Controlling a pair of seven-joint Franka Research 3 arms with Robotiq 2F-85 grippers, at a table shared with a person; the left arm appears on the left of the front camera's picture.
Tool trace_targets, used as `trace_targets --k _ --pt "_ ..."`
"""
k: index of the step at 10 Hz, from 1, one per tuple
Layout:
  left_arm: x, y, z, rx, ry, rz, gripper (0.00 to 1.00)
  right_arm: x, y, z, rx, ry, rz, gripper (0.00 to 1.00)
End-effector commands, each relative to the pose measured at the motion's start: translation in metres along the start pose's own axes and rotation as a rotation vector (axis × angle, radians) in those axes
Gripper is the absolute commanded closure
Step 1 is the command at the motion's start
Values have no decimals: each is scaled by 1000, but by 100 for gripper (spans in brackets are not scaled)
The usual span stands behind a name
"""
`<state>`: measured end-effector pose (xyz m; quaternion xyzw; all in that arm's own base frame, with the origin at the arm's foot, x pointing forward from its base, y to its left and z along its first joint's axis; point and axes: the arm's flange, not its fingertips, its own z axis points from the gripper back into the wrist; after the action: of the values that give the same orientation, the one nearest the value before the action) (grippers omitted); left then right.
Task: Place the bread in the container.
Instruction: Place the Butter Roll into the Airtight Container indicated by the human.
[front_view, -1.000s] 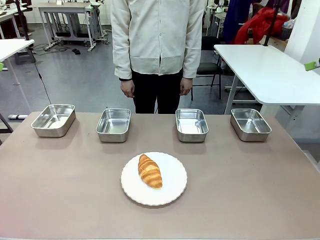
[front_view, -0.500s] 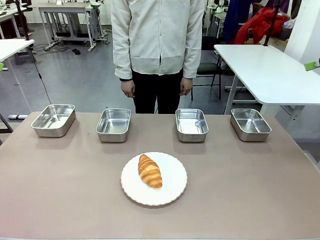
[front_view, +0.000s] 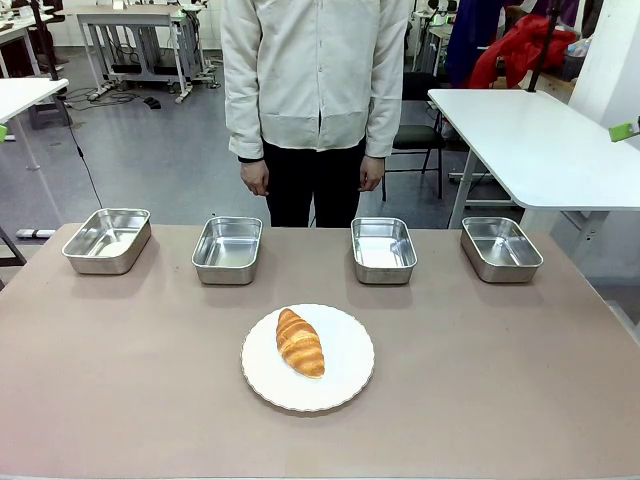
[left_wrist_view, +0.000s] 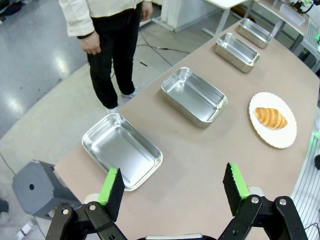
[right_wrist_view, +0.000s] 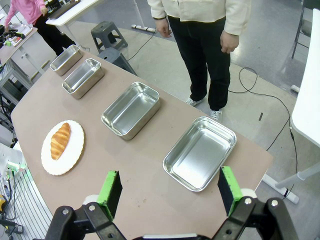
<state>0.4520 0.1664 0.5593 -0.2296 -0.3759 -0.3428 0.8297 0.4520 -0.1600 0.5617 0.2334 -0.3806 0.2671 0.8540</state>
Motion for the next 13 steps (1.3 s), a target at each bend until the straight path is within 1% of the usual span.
trace_targets --k 1,13 --pt "1 0 0 -3 -4 -4 0 1 0 -1 7 -13 6 0" --pt "1 0 0 -3 -4 -4 0 1 0 -1 7 -13 6 0"
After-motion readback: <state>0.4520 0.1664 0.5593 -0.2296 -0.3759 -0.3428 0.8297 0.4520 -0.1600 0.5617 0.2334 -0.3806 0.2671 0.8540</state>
